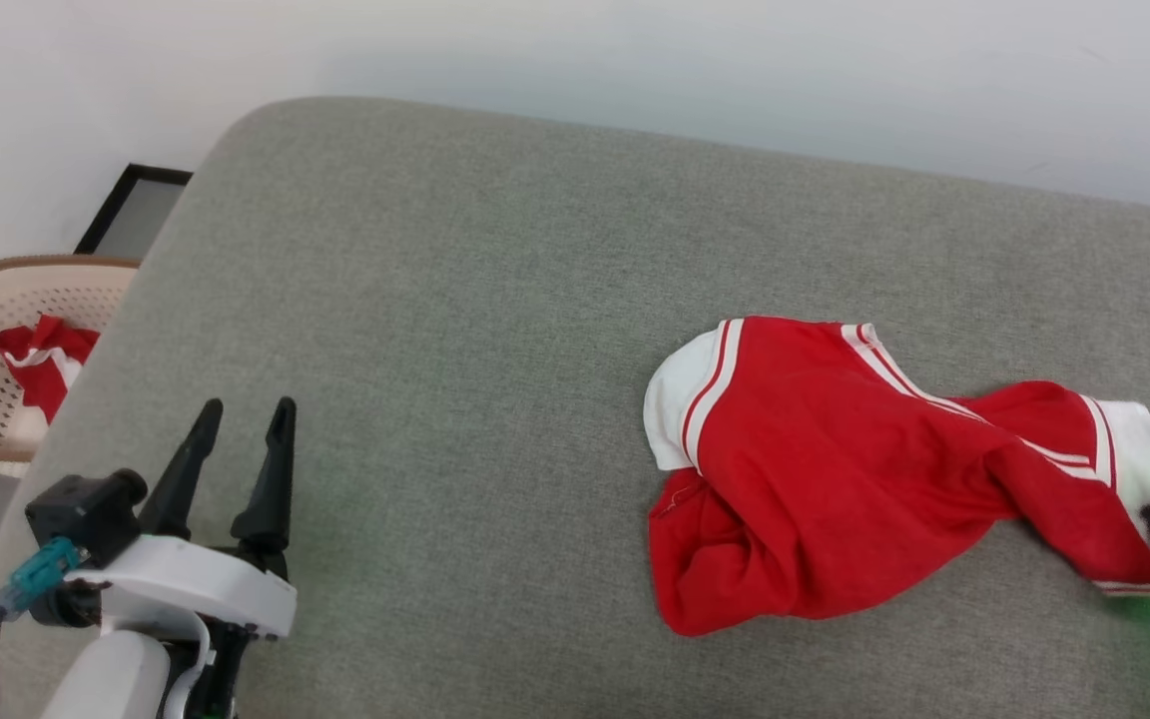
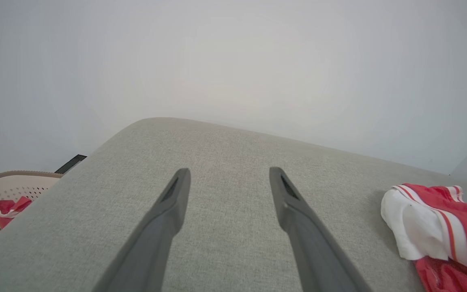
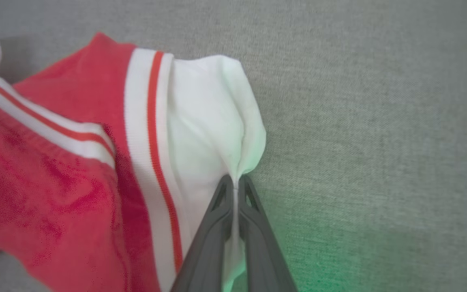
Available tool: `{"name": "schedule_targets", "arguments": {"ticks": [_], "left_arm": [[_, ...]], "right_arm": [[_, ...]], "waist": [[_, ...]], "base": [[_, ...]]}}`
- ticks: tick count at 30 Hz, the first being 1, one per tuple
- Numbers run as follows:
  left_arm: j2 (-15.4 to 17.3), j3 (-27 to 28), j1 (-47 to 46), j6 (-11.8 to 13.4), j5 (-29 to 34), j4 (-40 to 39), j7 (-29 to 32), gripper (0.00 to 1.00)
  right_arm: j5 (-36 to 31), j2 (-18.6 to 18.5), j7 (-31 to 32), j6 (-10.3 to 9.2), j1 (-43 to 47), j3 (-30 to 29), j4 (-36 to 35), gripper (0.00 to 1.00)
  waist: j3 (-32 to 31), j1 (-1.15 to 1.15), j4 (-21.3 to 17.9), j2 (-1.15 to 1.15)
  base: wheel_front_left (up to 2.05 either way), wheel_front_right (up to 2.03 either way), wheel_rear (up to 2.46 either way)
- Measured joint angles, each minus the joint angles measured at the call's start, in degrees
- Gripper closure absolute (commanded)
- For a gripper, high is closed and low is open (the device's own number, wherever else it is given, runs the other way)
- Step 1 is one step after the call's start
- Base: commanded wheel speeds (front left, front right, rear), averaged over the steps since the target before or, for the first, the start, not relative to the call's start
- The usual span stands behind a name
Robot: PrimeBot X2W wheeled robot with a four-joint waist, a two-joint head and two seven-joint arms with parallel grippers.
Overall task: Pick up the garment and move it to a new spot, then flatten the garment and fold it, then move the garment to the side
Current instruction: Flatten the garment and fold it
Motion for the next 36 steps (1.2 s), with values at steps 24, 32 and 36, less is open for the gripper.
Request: {"name": "schedule_targets", "arguments": {"ticks": [24, 32, 36], "left_arm": [[7.60, -6.14, -6.63, -2.00, -6.89, -5.53, 14.70, 0.00], [11.14, -12.93, -15.75, -2.19, -13.39, -6.26, 25.93, 0.00], [11.77, -16.51, -20.37, -2.19, -17.33, -3.81, 33.01, 0.00]], "right_arm": [[-5.65, 6.58, -9.47, -0.01, 2.53, -3.92, -13.50, 0.00], [-10.34, 12.50, -16.42, -0.01, 5.05, -5.47, -20.13, 0.00], [-11.72, 14.73, -18.86, -0.01, 5.20, -5.22, -21.95, 0.00]], "waist": [[-3.01, 0.00, -6.36, 0.00], [-3.30, 0.00, -10.80, 0.00], [-2.86, 0.00, -13.20, 0.00]], "base": [[0.00, 0.00, 0.00], [0.00, 0.00, 0.00], [0.00, 0.00, 0.00]]}}
